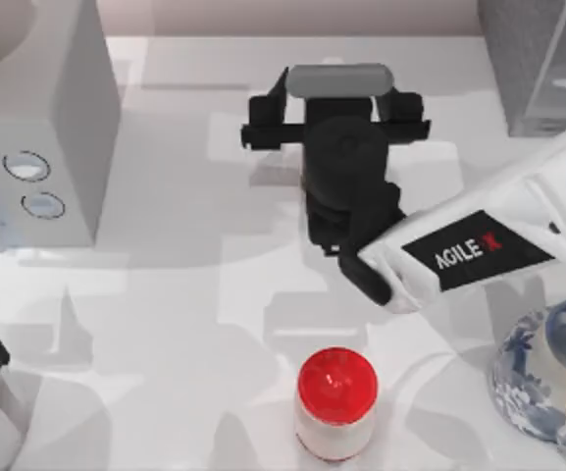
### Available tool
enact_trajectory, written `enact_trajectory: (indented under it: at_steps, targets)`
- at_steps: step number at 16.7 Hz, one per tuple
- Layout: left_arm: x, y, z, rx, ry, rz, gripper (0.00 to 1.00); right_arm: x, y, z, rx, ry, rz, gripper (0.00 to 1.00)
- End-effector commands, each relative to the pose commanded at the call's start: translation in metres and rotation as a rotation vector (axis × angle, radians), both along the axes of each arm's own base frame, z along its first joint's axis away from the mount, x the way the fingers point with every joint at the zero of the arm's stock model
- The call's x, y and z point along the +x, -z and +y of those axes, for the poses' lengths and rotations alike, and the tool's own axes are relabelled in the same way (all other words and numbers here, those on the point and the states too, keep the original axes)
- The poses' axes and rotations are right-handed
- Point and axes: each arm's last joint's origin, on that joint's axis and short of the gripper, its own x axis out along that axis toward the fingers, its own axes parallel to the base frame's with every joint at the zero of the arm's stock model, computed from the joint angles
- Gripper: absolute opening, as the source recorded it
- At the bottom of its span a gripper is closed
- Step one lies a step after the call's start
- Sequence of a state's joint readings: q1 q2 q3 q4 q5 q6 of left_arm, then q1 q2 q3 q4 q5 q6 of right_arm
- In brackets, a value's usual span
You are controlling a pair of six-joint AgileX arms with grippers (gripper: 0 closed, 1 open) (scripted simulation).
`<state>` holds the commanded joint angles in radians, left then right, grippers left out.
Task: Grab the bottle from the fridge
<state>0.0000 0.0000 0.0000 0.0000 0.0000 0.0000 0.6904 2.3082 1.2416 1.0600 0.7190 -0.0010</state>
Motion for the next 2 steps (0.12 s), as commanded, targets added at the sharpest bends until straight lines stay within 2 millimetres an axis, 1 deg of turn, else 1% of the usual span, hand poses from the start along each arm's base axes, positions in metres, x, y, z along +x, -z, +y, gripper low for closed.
enact_trajectory:
  at_steps: [2]
  targets:
    - [0.0000,0.0000,0.0000,0.000,0.000,0.000,1.00,0.0000,0.0000,0.0000,0.000,0.000,0.000,1.00]
